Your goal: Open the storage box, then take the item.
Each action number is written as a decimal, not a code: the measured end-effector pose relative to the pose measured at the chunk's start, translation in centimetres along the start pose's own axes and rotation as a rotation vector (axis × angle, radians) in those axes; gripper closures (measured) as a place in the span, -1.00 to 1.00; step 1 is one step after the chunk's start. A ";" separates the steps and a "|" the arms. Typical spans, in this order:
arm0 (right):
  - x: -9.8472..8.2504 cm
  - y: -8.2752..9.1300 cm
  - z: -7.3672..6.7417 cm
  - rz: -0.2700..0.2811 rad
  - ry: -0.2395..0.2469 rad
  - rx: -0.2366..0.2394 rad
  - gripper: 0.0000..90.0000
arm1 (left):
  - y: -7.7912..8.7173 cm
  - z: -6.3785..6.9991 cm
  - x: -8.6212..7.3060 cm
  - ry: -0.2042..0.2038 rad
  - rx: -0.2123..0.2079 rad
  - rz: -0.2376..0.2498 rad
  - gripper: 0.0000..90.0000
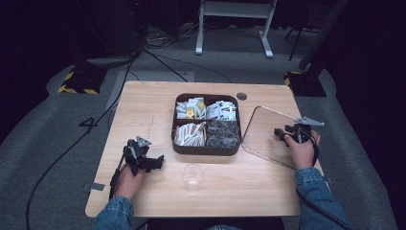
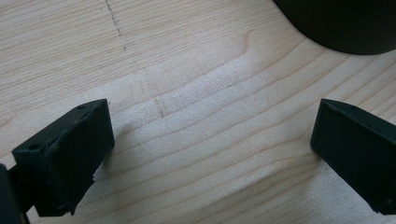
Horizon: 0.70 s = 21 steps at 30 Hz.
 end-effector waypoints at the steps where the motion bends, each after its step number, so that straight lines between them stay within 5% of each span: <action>1: 0.1 0.1 0.0 0.007 0.004 0.003 -0.10 | 0.0 0.0 0.0 0.000 0.000 0.000 -1.00; 13: 2.5 2.2 -1.8 0.099 0.011 0.034 -0.09 | 0.0 0.0 0.0 0.003 -0.002 -0.001 -1.00; 21: 4.6 3.2 -4.7 0.135 0.053 0.118 -0.04 | 0.0 0.0 0.0 -0.003 -0.004 -0.001 -1.00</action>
Point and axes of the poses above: each handheld gripper's, and its own axes: y roughly backward along the jaws, x roughly out of its top, z roughly to its right, the point moved 3 cm from there along -y, roughly forward along the jaws, and after that the axes turned 2 degrees about y, right-handed, at the moved point
